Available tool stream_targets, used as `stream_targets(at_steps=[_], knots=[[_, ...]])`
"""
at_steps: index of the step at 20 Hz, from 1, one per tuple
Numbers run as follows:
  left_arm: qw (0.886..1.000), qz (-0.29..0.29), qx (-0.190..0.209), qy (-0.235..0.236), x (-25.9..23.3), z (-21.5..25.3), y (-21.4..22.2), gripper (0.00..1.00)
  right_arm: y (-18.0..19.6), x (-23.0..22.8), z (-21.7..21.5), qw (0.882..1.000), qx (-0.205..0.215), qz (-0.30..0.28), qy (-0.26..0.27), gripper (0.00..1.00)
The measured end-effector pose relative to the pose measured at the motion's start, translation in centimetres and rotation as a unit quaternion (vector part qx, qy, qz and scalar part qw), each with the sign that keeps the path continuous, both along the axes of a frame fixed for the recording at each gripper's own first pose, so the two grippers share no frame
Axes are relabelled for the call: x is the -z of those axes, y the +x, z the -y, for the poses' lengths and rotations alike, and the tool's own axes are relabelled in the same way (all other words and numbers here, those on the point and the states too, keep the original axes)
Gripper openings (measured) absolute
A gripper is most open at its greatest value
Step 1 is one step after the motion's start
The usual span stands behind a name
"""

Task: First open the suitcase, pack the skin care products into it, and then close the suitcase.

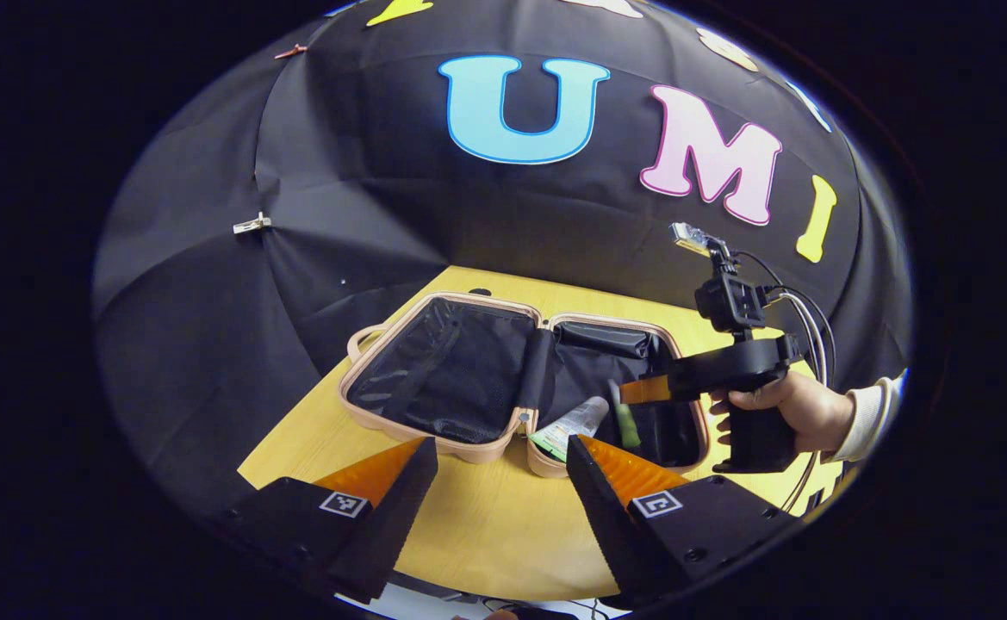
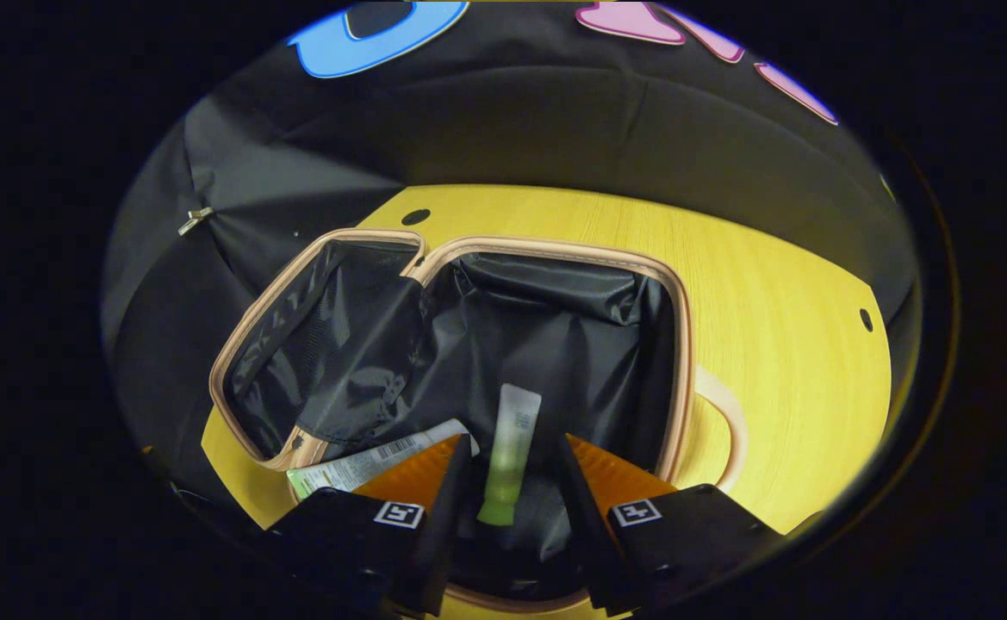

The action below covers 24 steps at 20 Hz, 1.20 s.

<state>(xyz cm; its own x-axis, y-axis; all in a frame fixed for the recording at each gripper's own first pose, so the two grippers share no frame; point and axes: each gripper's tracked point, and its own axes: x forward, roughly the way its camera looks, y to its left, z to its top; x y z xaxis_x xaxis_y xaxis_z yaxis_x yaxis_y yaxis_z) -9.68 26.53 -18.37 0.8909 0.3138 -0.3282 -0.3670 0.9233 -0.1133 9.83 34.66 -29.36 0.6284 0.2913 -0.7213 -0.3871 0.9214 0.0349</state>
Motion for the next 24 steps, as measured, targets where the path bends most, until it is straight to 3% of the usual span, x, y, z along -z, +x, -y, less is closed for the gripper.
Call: stream_targets(at_steps=[1, 3, 4, 5, 7, 10, 14, 16, 19, 22, 24], knots=[[1.0, 0.002, -0.003, -0.002, 0.0, 0.0, -0.2, 0.95, -0.2, -0.6, 0.1, 1.0, -0.002, 0.003, 0.002, 0.54], [1.0, 0.007, -0.015, 0.001, -0.2, -0.9, -0.6, 0.96, -0.9, -1.9, 0.4, 1.0, -0.008, 0.013, 0.007, 0.84], [1.0, 0.014, -0.028, 0.003, -0.5, -1.7, -0.8, 0.95, -1.2, -2.8, 0.6, 1.0, -0.012, 0.023, 0.012, 0.67], [0.999, 0.021, -0.04, 0.002, -0.7, -2.7, -1.1, 0.95, -1.3, -3.9, 0.7, 0.999, -0.017, 0.037, 0.018, 0.86], [0.998, 0.034, -0.061, 0.0, -1.4, -5.3, -1.4, 0.96, -1.6, -6.2, 1.2, 0.997, -0.024, 0.068, 0.028, 0.98], [0.995, 0.04, -0.091, -0.006, -2.1, -10.7, -1.1, 0.95, -2.7, -9.5, 2.7, 0.993, -0.023, 0.105, 0.042, 0.98], [0.99, 0.044, -0.117, -0.06, -1.9, -19.1, 1.2, 0.93, -3.6, -13.0, 5.1, 0.987, -0.012, 0.153, 0.055, 0.98], [0.988, 0.042, -0.127, -0.078, -1.3, -23.1, 2.9, 0.95, -3.4, -14.1, 7.1, 0.981, -0.008, 0.189, 0.036, 0.98], [0.984, 0.04, -0.116, -0.129, 0.3, -27.3, 7.1, 0.94, -3.9, -15.2, 9.2, 0.975, 0.002, 0.222, 0.016, 0.98], [0.974, 0.026, -0.123, -0.19, 3.0, -30.9, 10.3, 0.92, -5.2, -14.7, 11.1, 0.975, 0.011, 0.222, -0.005, 0.97], [0.967, 0.026, -0.106, -0.229, 4.1, -31.4, 12.5, 0.9, -6.3, -14.0, 12.3, 0.977, 0.017, 0.213, -0.018, 0.98]])
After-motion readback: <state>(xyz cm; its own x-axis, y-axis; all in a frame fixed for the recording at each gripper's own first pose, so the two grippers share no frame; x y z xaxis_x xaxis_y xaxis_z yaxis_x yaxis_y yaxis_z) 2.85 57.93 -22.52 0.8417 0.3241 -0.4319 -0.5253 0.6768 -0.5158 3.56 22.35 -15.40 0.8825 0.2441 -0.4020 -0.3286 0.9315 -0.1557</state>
